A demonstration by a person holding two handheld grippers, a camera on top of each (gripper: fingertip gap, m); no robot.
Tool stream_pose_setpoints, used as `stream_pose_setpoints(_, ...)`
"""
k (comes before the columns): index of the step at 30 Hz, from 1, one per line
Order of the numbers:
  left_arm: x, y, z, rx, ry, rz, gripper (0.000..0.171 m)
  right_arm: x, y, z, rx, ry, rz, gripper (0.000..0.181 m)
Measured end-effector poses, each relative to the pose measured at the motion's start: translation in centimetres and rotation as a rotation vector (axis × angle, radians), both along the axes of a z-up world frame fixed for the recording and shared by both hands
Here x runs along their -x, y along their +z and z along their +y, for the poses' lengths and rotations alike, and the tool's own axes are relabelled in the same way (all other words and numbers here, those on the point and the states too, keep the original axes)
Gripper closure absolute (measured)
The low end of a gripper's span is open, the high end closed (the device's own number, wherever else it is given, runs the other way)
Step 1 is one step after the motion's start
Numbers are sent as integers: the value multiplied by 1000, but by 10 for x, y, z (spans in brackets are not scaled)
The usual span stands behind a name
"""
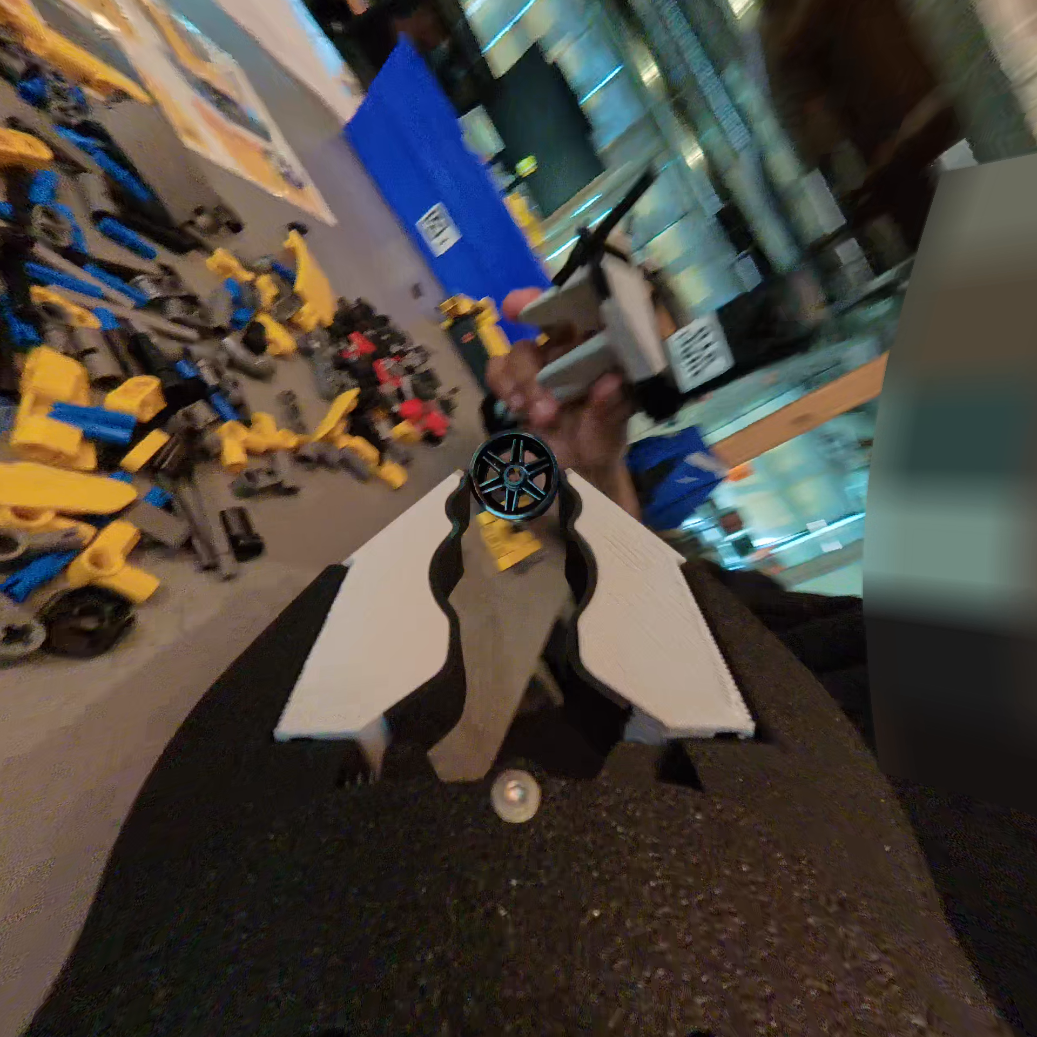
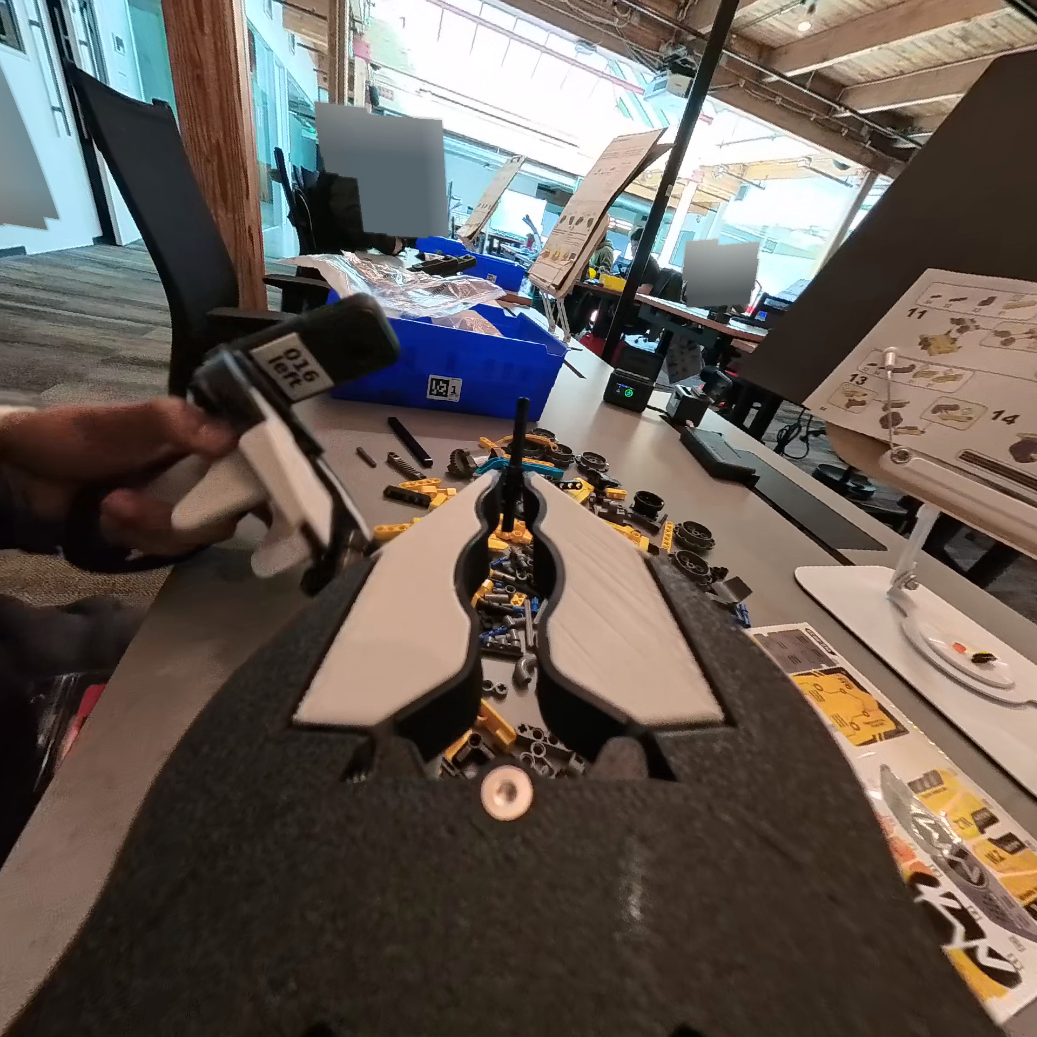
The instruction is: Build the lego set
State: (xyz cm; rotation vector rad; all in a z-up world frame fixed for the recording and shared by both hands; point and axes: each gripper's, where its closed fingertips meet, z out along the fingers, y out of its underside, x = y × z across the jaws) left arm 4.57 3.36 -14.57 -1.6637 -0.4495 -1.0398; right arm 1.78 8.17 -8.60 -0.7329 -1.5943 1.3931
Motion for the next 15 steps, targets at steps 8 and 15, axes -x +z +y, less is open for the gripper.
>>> stream_pose_setpoints(8,-12,-32,4,147,57,441,141,-1,-2,-6,2,17,-6,175)
stream_pose_setpoints(15,-12,-34,5,138,49,424,141,-1,-3,-9,-9,26,-5,175)
